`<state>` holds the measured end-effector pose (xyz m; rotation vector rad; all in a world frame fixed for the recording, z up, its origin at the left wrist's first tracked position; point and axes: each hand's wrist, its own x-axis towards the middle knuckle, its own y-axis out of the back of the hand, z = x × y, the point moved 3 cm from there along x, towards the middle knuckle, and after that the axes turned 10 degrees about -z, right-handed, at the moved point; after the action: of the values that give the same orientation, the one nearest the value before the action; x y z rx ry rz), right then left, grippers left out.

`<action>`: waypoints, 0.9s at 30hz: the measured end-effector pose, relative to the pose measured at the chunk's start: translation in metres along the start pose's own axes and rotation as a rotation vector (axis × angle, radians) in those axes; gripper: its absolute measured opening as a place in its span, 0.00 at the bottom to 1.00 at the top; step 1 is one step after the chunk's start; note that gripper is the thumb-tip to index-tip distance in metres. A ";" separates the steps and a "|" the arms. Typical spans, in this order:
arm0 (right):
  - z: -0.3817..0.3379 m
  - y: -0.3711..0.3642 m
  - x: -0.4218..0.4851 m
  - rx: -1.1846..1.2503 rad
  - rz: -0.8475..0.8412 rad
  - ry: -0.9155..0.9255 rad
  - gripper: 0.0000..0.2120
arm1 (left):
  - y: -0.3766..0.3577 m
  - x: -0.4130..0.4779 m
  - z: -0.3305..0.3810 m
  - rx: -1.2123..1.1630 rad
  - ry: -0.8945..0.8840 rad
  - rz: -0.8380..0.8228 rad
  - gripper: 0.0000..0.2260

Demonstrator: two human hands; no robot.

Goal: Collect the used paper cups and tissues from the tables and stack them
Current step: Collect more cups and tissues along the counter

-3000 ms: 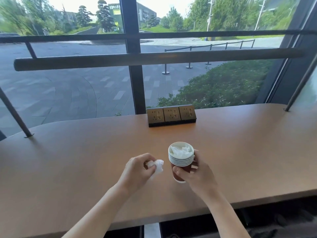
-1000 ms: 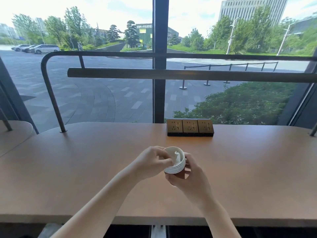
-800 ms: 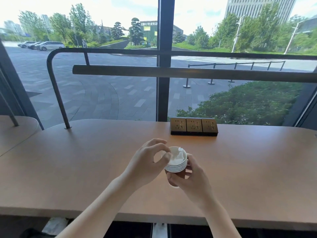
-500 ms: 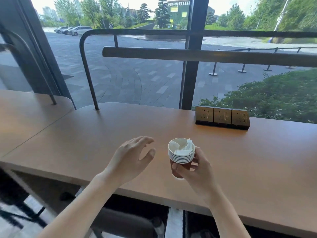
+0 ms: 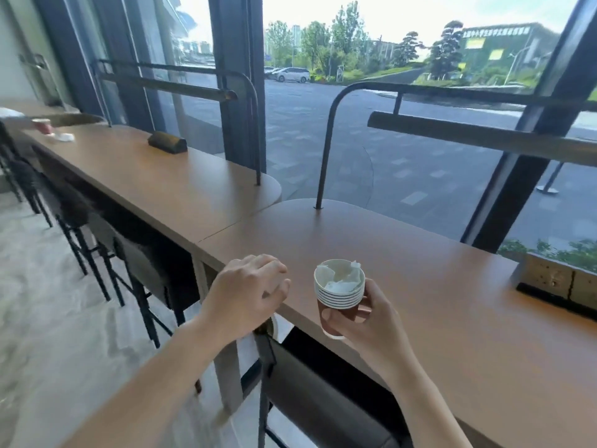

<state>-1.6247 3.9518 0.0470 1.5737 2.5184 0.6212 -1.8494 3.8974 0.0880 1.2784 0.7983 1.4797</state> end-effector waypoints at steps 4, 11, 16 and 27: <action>-0.036 -0.081 0.011 -0.005 -0.122 0.039 0.24 | 0.030 -0.057 -0.065 -0.003 0.133 0.053 0.16; -0.100 -0.254 0.009 0.046 -0.384 0.126 0.23 | 0.087 -0.188 -0.185 0.019 0.444 0.108 0.14; -0.140 -0.349 0.012 0.076 -0.567 0.162 0.21 | 0.123 -0.260 -0.247 0.043 0.610 0.142 0.15; -0.180 -0.516 0.084 0.143 -0.851 0.255 0.20 | 0.150 -0.322 -0.365 0.109 0.929 0.181 0.18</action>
<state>-2.1489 3.7791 0.0179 0.3273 3.0903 0.5311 -2.2535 3.5901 0.0401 0.6951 1.3865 2.2338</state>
